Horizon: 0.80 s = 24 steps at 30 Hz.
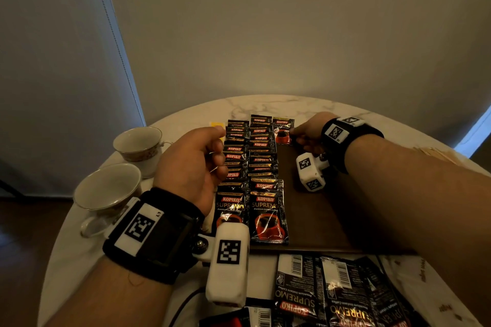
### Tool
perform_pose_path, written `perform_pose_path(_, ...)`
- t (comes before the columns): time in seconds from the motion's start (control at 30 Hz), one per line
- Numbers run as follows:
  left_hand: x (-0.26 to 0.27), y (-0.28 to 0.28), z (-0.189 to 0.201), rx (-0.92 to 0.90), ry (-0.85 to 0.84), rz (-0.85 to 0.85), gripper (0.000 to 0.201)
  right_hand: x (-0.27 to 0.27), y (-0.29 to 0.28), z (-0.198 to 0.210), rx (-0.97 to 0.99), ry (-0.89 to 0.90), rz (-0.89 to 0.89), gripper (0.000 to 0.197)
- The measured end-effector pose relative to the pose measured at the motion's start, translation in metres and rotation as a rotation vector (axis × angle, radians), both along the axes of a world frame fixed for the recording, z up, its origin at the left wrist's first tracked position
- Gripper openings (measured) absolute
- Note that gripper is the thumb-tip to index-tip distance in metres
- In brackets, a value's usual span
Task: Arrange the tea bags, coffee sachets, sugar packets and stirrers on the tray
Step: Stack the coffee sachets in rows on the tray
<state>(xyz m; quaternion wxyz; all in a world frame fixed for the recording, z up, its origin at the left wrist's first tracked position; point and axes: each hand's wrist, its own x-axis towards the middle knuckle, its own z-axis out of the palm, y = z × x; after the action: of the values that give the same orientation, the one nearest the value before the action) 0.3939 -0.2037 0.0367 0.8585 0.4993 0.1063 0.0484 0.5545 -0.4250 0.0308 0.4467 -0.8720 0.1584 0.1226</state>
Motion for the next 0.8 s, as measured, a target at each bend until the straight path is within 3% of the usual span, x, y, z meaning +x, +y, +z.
perform_pose_path(0.53, -0.001, 0.0, 0.0, 0.011, -0.003, 0.004, 0.004, 0.002, 0.004, -0.001, 0.066, -0.027, -0.031, 0.031)
perform_pose_path(0.63, -0.001, 0.0, 0.001, 0.017, -0.007, 0.005, 0.004, -0.001, 0.004, 0.0, 0.115, 0.009, -0.023, 0.024)
perform_pose_path(0.8, 0.0, 0.0, 0.001, 0.013, -0.004, 0.004, 0.004, -0.008, 0.004, 0.004, 0.03, 0.016, 0.036, 0.028)
